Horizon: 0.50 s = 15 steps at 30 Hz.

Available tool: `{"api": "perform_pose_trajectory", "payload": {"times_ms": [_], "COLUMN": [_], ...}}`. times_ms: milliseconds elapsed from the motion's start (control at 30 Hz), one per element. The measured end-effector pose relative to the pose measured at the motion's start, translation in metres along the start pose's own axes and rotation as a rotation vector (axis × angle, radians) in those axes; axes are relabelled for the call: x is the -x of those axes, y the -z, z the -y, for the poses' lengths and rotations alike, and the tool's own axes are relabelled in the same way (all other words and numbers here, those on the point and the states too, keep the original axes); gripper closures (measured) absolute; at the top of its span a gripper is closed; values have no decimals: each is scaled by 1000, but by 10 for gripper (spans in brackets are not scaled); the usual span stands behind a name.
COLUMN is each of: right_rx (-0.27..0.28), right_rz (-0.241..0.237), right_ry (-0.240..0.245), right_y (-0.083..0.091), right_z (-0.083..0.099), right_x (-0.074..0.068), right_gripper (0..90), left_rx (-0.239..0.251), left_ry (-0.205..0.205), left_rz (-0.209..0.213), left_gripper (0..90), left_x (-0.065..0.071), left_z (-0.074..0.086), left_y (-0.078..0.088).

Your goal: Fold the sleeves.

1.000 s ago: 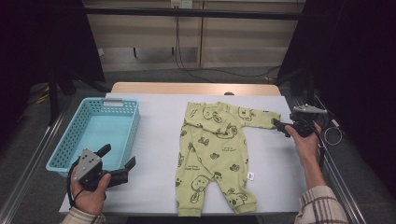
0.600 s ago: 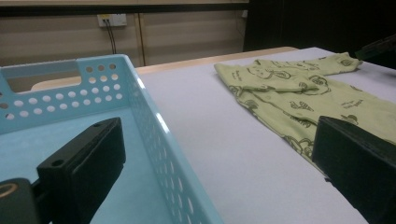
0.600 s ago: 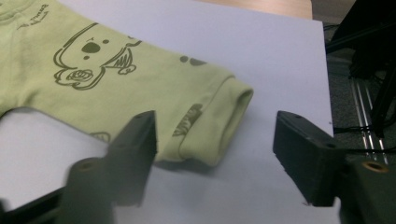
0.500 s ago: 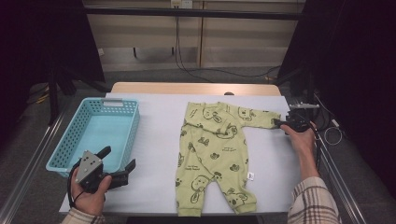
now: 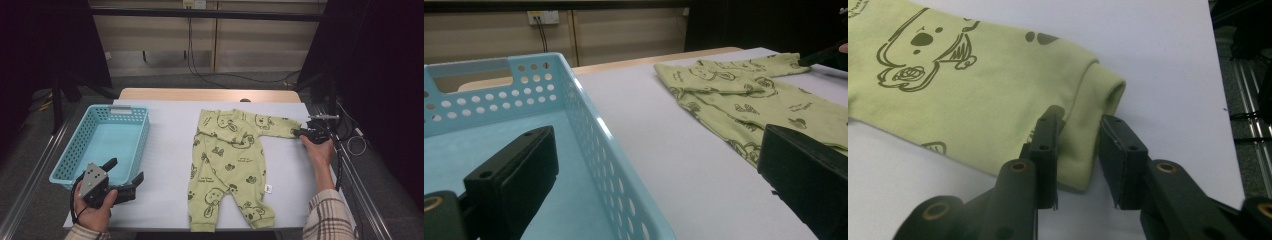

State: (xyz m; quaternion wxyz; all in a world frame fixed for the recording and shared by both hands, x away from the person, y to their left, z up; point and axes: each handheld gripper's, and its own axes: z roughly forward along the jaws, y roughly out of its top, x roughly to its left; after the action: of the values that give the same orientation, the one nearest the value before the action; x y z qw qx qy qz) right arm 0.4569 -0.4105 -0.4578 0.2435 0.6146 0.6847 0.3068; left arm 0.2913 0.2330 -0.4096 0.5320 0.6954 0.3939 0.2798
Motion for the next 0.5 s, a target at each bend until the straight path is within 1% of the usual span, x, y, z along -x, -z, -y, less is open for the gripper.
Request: {"api": "perform_pose_trajectory", "payload": {"times_ms": [67,100,133,167,200,233,267,300,333,367,400,433,500], "right_rx": [0,-3,-8,4,2,-14,-7,-10,-10,4,-8,2,10], "right_rz": [-8,-10,-12,-14,-20,-37,-38,-32,-31,-21,-23,-24,-31], "right_ry": [2,-3,-19,-7,-12,-25,-11,-17,-19,-8,-24,-22,-25], "right_y": [-1,-1,0,-1,-1,0,-1,0,0,-1,0,1,1], "right_z": [0,0,0,0,0,0,0,0,0,0,0,0,0], "right_x": [1,0,0,2,2,1,1,1,0,0,-2,-1,-1], "right_gripper": [735,735,739,762,781,810,830,844,850,852,855,858,860], "left_rx": [7,6,9,17,20,17,15,19,19,17,17,19,16], "left_ry": [2,1,4,12,11,11,8,12,5,7,9,12,5], "left_rz": [-1,-3,-3,-6,-7,-6,-4,-6,-7,-6,-5,-5,-6], "left_gripper": [29,29,29,29,29,29,29,29,29,29,29,29,29], "left_x": [0,-1,-1,-1,-1,0,0,0,-1,-1,-1,0,0], "left_z": [-1,-1,-1,-1,0,0,0,0,0,0,0,0,0], "left_y": [1,1,1,1,0,0,0,0,0,0,0,0,0]}}
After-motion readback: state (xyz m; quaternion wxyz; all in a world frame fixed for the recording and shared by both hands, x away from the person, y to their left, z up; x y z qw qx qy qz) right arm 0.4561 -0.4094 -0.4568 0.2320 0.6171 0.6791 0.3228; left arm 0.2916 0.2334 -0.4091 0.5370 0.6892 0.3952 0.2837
